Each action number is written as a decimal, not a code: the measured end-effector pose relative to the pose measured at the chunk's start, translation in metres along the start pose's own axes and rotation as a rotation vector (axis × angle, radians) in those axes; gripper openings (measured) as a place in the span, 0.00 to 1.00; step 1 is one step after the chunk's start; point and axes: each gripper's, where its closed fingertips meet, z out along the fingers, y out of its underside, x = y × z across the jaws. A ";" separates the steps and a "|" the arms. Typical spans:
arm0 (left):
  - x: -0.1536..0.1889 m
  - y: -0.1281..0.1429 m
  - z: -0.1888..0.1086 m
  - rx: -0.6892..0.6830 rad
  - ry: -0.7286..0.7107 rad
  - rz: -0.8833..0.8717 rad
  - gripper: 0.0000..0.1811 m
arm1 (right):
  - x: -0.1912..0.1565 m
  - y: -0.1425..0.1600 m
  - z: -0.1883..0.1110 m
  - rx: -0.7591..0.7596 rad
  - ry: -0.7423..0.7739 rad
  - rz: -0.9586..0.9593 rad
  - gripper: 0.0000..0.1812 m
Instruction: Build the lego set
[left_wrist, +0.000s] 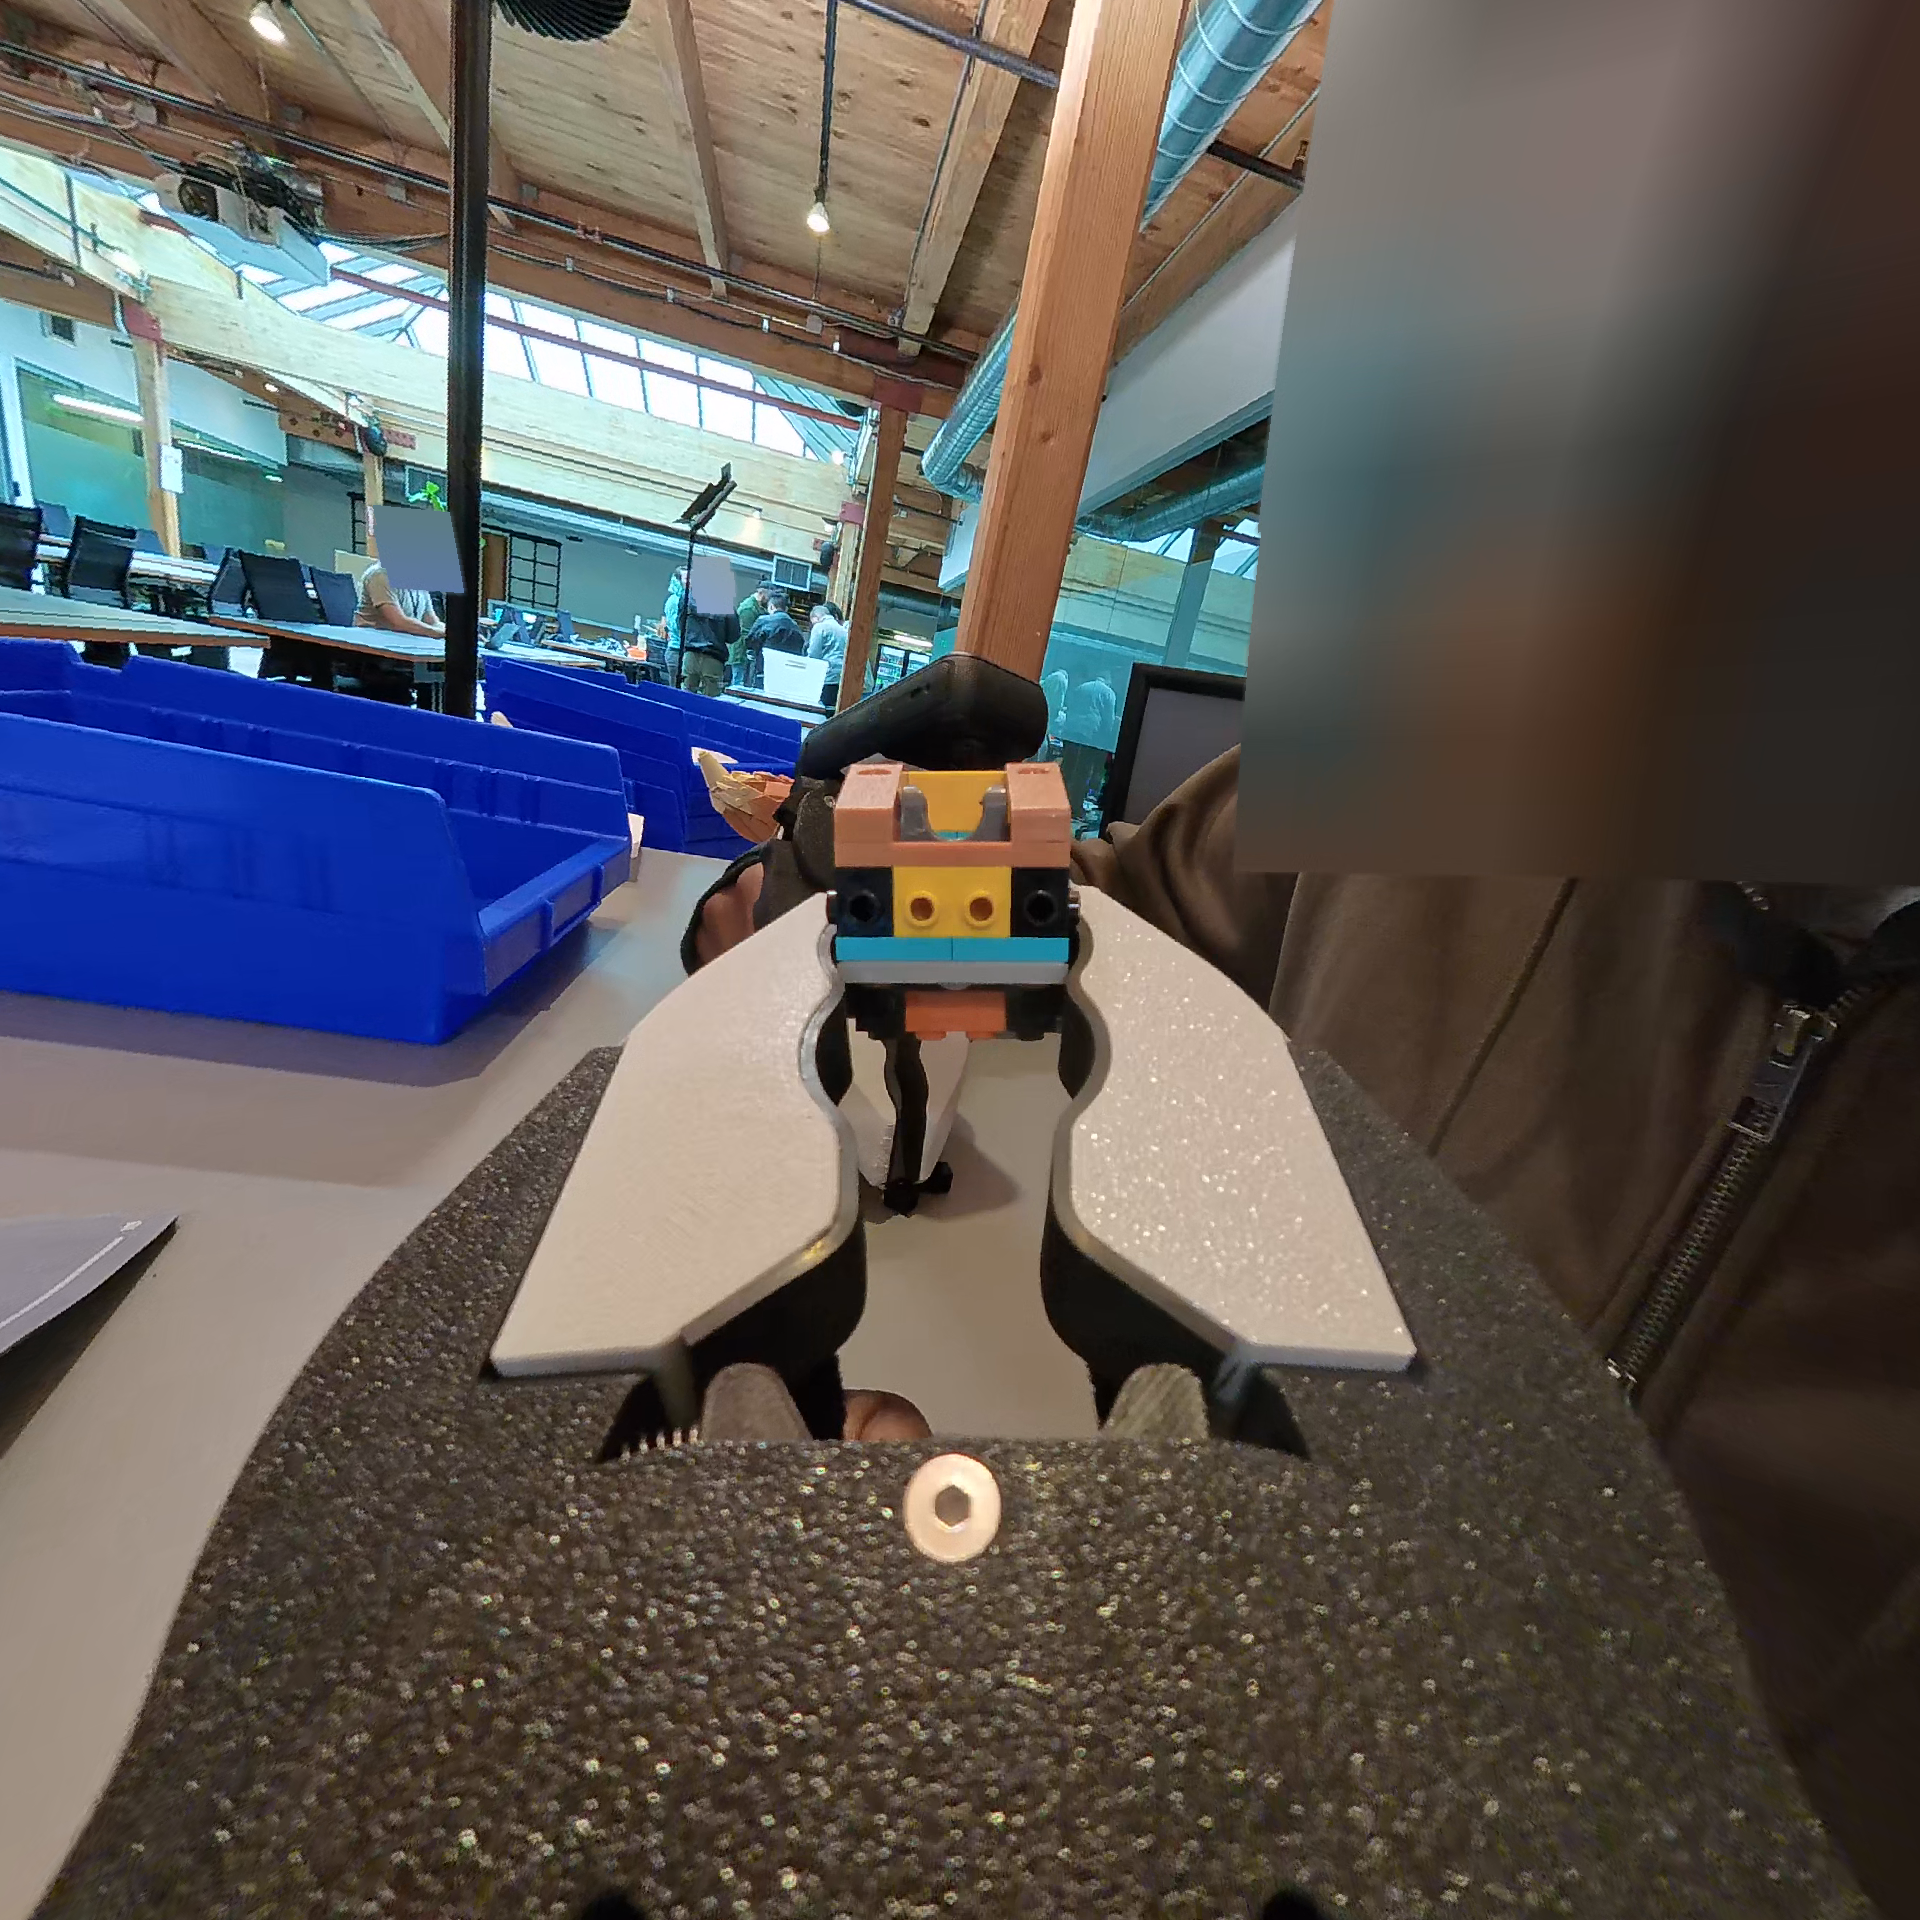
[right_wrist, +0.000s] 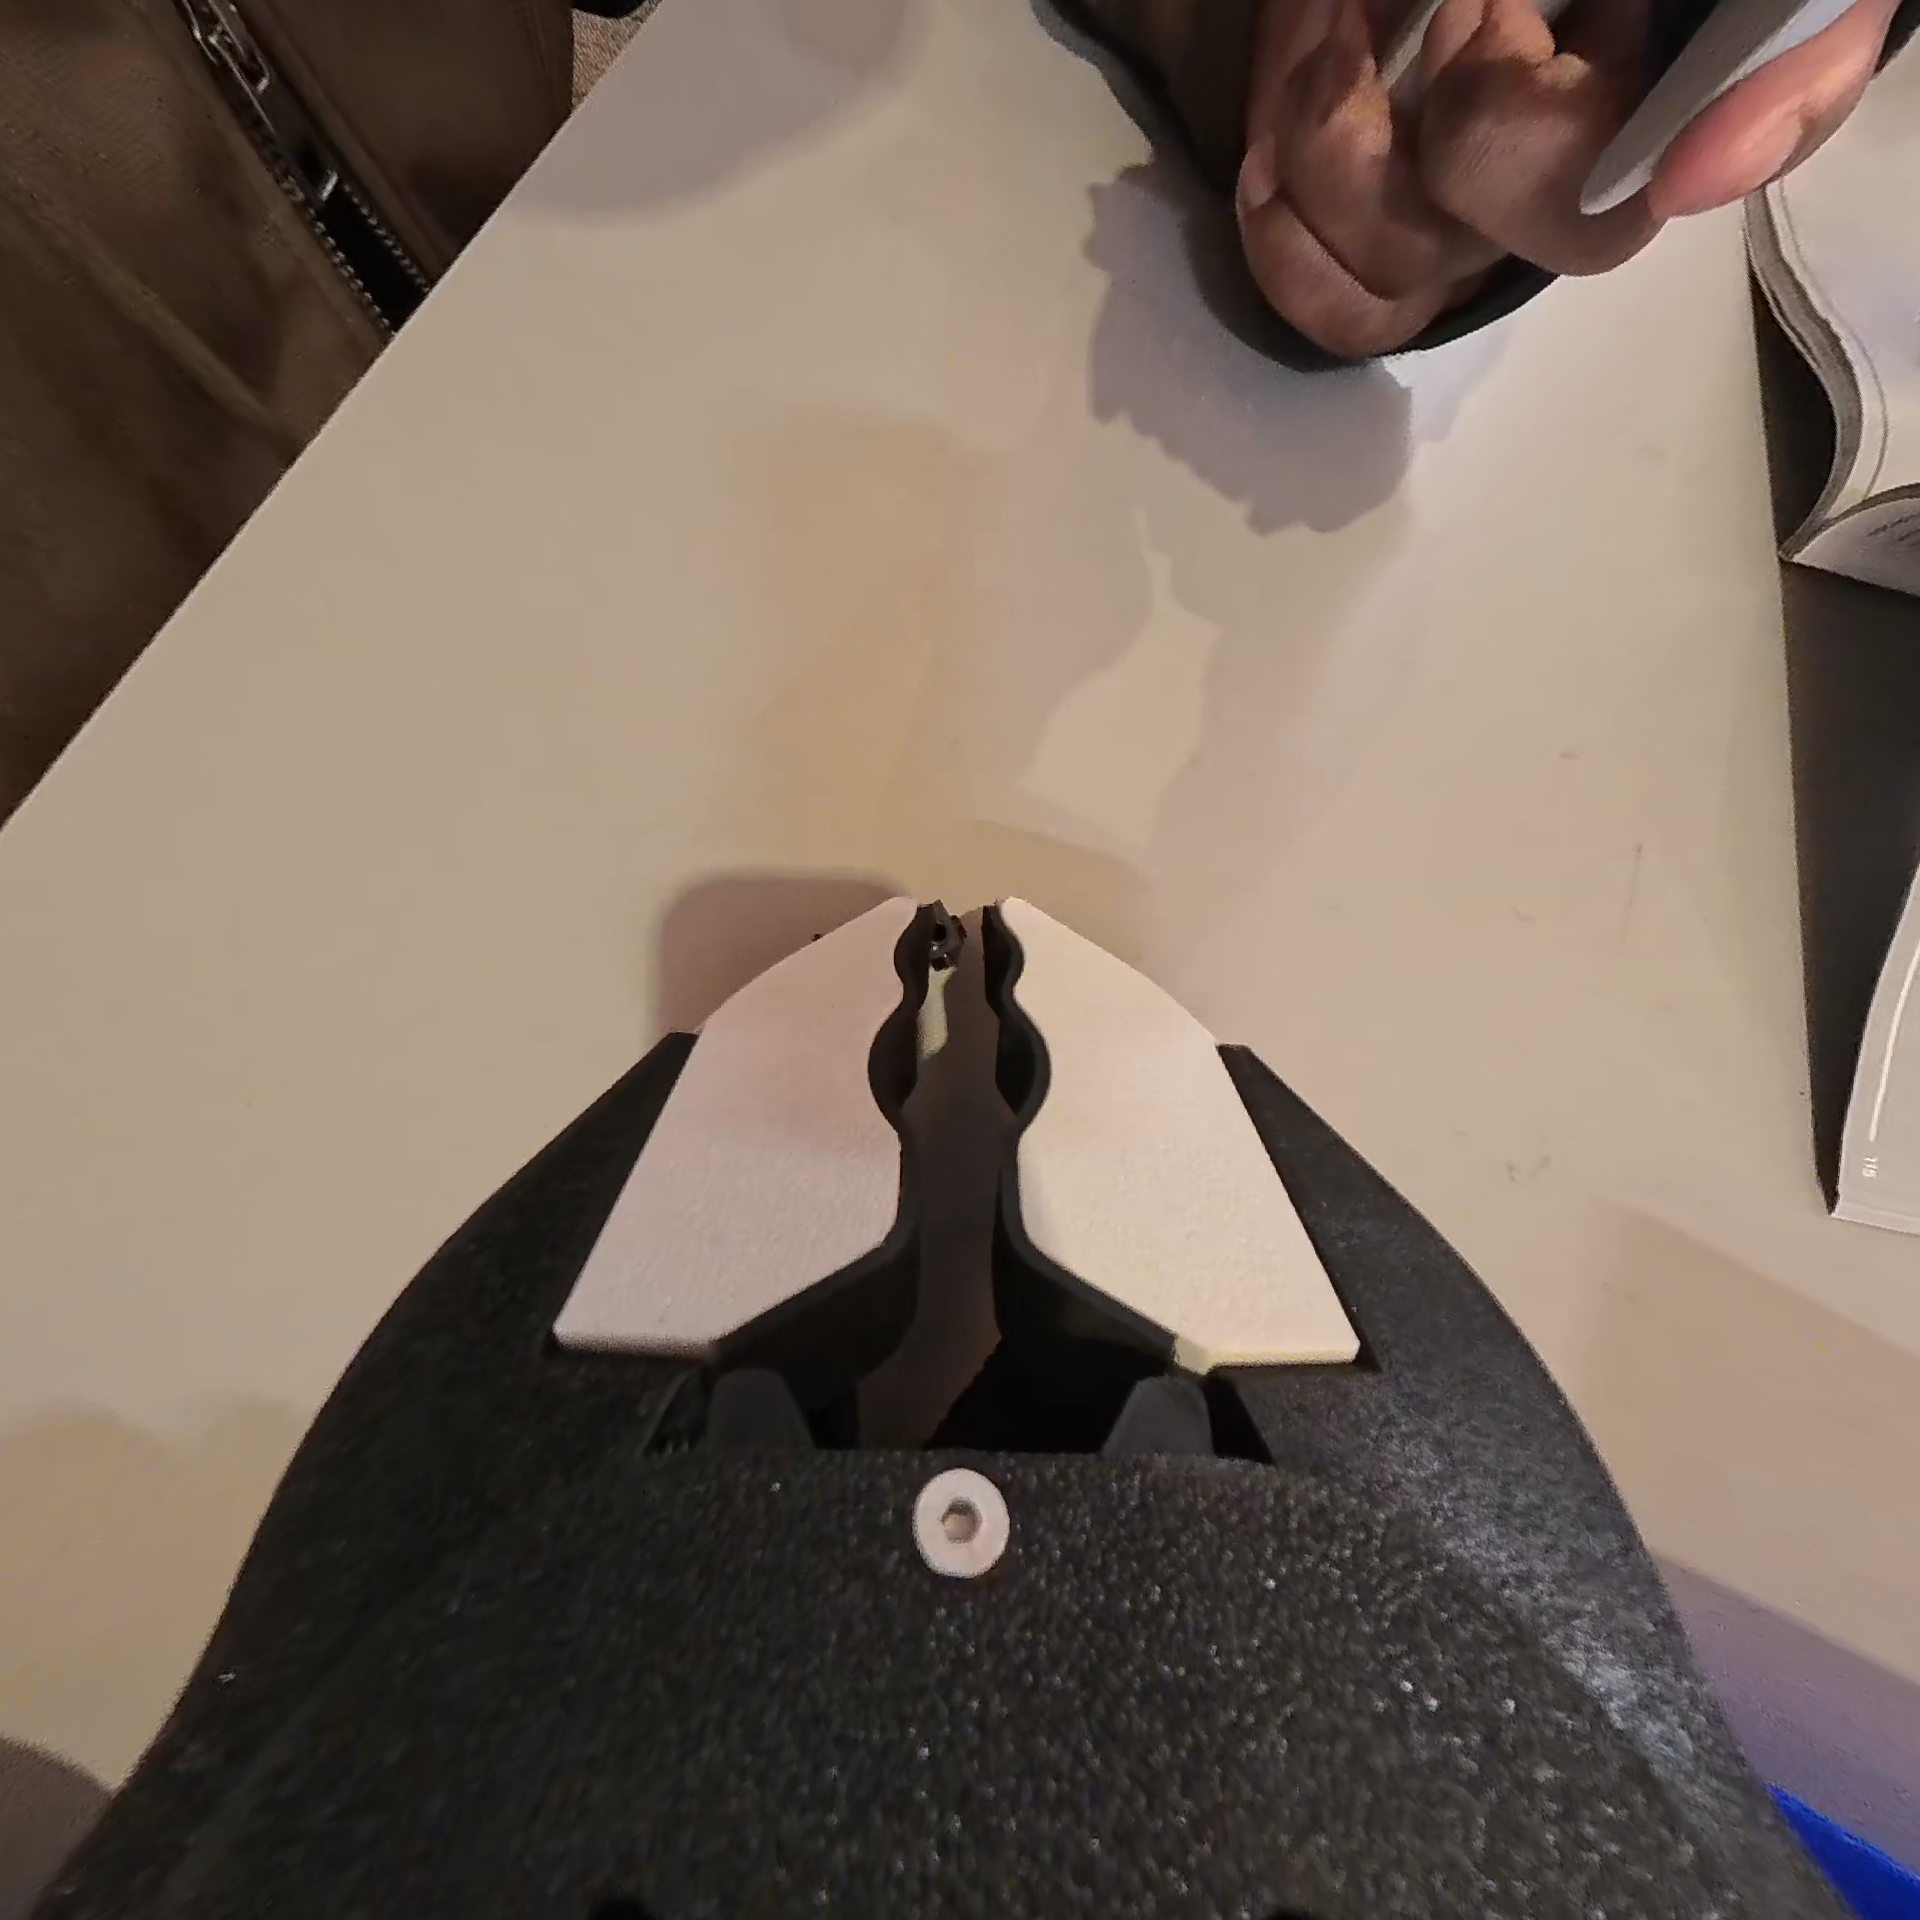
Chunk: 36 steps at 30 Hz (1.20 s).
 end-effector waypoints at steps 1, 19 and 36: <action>0.000 0.000 0.000 0.000 0.000 0.000 0.20 | 0.000 0.000 0.000 -0.001 0.000 0.002 0.05; -0.001 -0.002 -0.001 0.008 -0.007 -0.001 0.20 | 0.054 0.022 -0.013 -0.048 0.325 0.027 0.06; -0.002 -0.001 0.000 -0.001 -0.012 0.003 0.20 | 0.058 0.026 -0.013 -0.060 0.330 0.183 0.12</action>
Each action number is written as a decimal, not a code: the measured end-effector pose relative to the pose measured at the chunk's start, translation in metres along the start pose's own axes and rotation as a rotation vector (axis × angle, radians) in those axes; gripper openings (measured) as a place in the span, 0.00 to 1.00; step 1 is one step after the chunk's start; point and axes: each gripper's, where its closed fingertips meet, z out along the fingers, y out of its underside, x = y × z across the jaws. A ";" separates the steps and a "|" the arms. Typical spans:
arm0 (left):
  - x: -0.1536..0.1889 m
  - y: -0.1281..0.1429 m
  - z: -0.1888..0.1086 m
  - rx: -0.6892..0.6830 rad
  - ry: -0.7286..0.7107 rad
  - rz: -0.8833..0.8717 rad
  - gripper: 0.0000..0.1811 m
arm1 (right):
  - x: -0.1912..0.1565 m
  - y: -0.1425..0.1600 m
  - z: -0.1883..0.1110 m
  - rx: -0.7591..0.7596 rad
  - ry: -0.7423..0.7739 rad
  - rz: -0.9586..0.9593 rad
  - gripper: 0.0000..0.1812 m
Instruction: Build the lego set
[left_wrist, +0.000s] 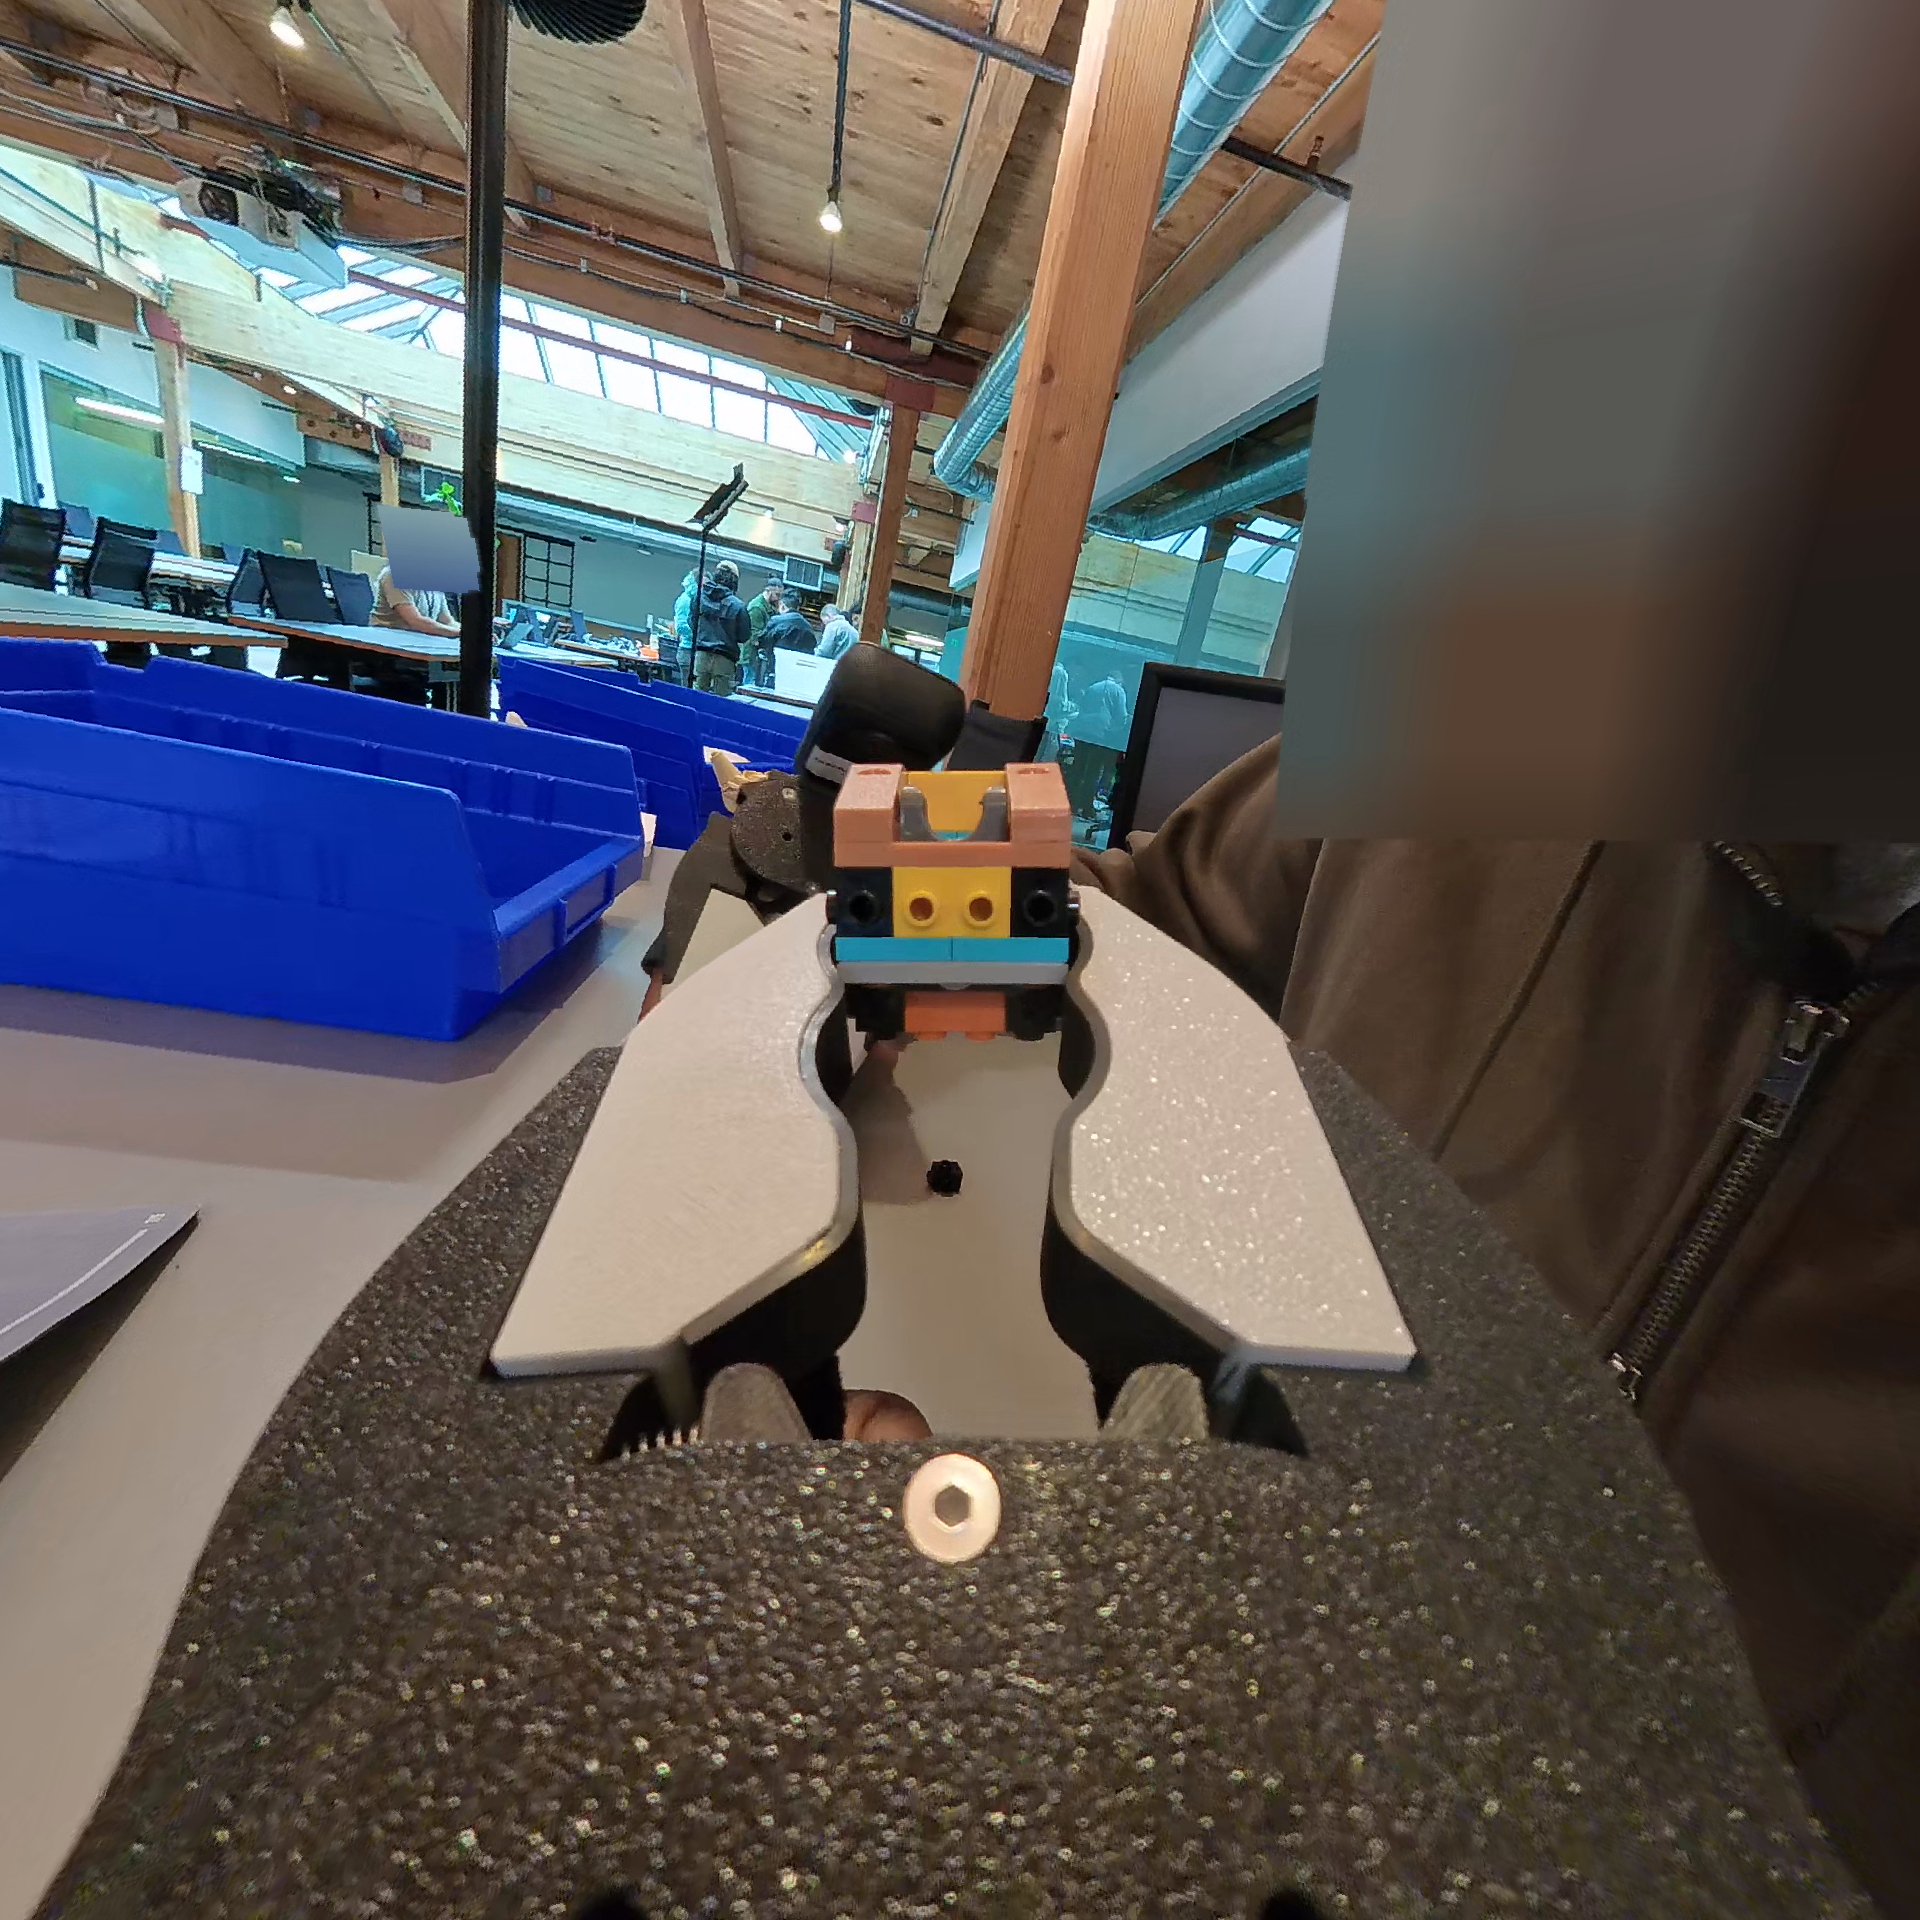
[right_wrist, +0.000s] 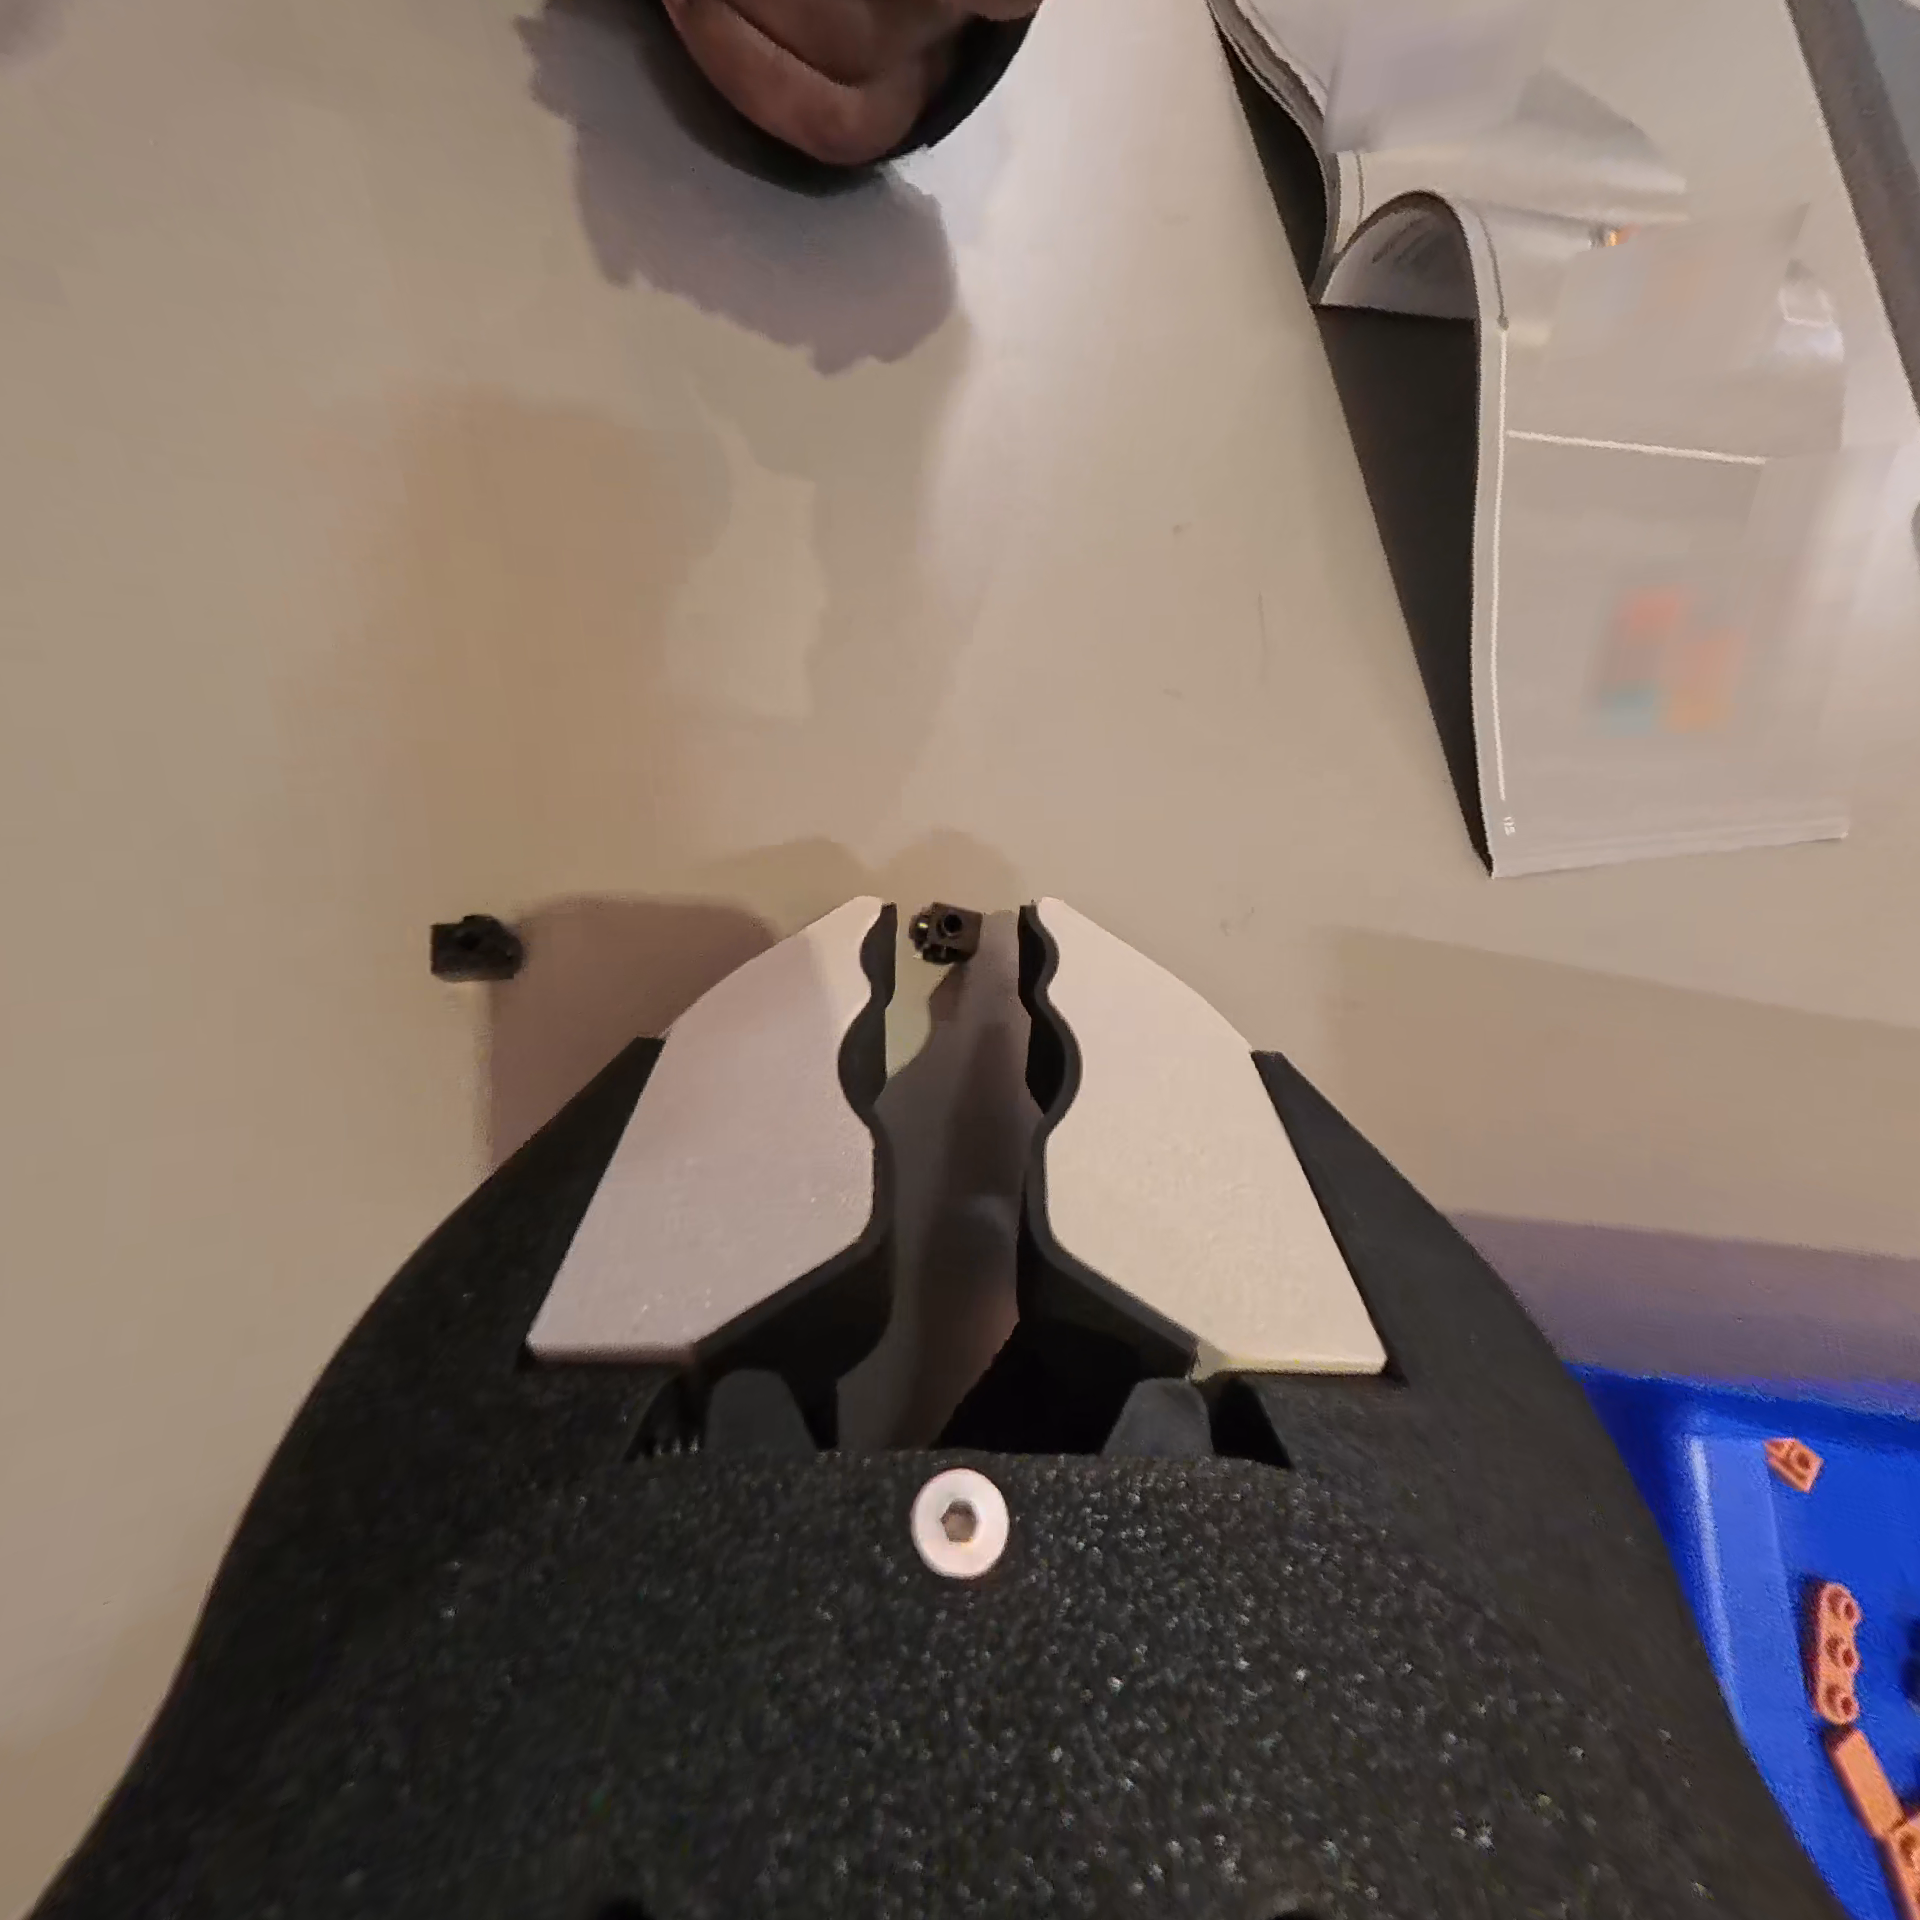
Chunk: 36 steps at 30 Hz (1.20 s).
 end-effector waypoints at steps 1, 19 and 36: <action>0.000 0.000 0.000 -0.002 -0.001 0.001 0.20 | 0.001 0.001 0.000 -0.008 0.000 0.018 0.12; -0.009 0.009 0.007 -0.025 -0.059 -0.066 0.20 | 0.017 -0.088 -0.021 0.278 0.288 -0.124 0.06; -0.011 0.003 0.015 0.074 -0.019 -0.272 0.20 | 0.003 -0.172 -0.040 0.401 0.593 -0.273 0.06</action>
